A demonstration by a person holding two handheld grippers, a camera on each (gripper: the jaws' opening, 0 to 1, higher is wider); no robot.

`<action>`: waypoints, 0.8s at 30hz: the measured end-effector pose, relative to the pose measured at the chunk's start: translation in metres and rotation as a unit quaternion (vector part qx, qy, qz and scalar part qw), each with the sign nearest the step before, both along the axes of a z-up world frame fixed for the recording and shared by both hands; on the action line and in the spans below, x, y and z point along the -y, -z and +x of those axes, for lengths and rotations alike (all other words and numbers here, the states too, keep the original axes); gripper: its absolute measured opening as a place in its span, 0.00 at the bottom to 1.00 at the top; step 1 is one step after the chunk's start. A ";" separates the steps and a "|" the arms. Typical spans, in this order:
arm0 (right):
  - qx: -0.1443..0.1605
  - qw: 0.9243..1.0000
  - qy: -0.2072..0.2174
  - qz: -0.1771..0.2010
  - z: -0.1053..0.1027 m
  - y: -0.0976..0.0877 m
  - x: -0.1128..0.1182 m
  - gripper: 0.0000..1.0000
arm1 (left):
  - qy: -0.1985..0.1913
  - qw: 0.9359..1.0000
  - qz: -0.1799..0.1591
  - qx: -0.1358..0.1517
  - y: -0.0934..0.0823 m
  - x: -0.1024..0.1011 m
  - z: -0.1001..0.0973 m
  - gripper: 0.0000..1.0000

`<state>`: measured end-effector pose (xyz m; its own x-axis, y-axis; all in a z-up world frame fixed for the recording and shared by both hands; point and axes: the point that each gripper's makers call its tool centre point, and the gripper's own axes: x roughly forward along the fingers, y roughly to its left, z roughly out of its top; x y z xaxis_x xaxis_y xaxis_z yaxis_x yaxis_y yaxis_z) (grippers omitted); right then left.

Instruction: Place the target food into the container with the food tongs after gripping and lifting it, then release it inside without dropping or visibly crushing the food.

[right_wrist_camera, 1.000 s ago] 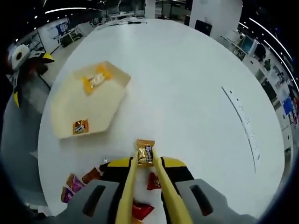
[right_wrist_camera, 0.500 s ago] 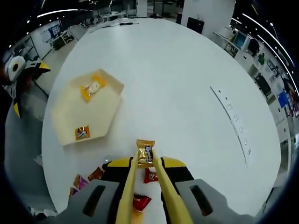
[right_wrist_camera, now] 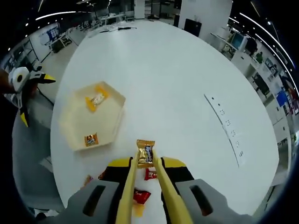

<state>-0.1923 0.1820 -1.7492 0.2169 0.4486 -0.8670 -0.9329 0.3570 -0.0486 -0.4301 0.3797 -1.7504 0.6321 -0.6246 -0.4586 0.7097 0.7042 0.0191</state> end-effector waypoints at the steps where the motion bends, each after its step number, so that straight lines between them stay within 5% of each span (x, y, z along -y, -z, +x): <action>1: 0.004 1.000 0.000 -0.001 0.000 -0.004 -0.001 0.22 | 0.000 1.000 -0.001 0.001 -0.001 0.000 0.000 0.99; 24: 0.026 1.000 0.003 -0.006 -0.009 -0.038 -0.010 0.22 | 0.009 1.000 -0.009 0.017 -0.008 0.004 -0.001 0.99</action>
<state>-0.2013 0.1925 -1.7109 0.2638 0.4373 -0.8597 -0.9271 0.3609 -0.1009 -0.4311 0.3760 -1.7427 0.6364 -0.6439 -0.4247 0.7209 0.6924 0.0305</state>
